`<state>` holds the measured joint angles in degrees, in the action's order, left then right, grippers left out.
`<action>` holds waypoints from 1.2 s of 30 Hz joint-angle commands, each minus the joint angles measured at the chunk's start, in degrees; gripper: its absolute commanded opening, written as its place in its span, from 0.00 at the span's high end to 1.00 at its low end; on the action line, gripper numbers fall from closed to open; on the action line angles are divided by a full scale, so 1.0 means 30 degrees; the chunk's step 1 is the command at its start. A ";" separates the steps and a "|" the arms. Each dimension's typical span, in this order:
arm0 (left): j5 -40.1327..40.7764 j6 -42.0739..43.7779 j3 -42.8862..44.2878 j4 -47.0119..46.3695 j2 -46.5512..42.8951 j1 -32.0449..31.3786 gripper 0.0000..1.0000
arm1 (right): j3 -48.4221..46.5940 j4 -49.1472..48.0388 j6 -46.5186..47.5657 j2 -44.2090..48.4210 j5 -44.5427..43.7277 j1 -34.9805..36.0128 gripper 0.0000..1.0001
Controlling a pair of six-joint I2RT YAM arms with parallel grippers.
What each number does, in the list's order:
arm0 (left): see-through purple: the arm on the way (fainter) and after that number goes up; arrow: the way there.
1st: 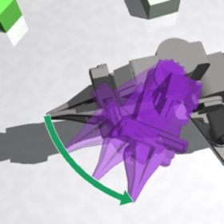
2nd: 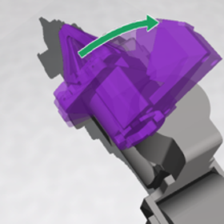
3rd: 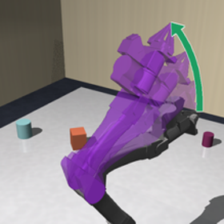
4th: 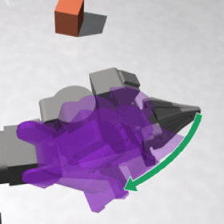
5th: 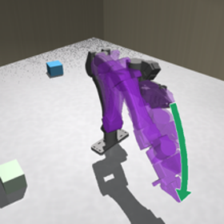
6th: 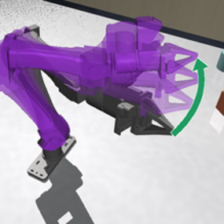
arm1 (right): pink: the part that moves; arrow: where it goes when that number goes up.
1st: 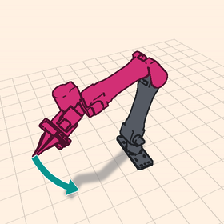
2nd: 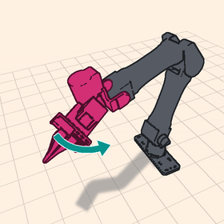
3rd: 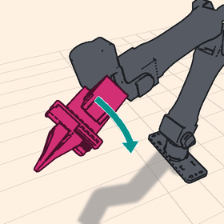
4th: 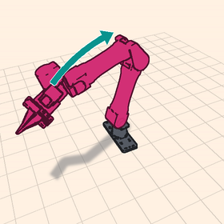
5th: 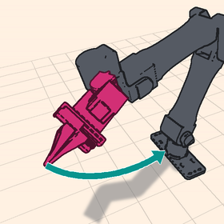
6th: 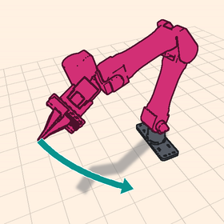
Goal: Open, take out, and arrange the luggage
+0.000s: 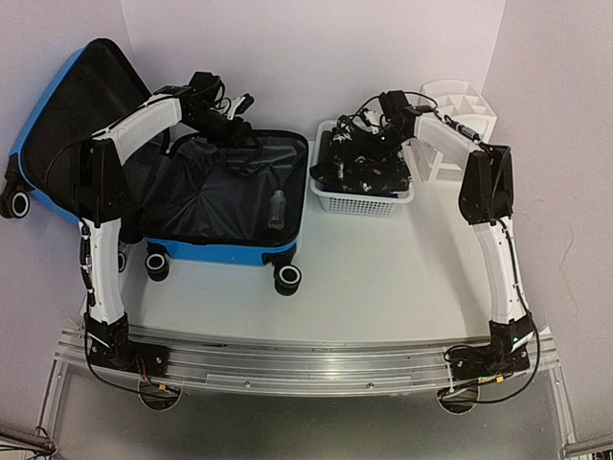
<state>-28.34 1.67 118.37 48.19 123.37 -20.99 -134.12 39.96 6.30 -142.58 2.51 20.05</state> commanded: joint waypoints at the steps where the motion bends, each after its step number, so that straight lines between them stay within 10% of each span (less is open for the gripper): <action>1: -0.0032 0.0234 0.0137 -0.0064 -0.1118 0.0054 0.48 | -0.1005 0.2268 0.2192 -0.0020 -0.3230 -0.0213 1.00; 13: -0.0008 0.0246 0.0447 -0.0042 -0.0970 0.0040 0.46 | -0.4484 0.3269 0.1036 0.2034 -0.2010 -0.0181 0.94; 27: -0.0639 -0.0030 0.0037 -0.0180 -0.1366 0.0055 0.45 | 0.0718 0.3392 -0.3558 0.7942 -0.3139 -0.3376 0.17; 36: -0.0651 -0.0052 -0.0901 -0.0402 -0.1668 0.0054 0.45 | -0.4071 0.5138 -0.3067 0.3885 -0.1715 -0.5144 0.42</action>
<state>-29.72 1.45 117.02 47.87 123.06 -20.99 -142.32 51.93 -2.91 -125.72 -4.74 5.32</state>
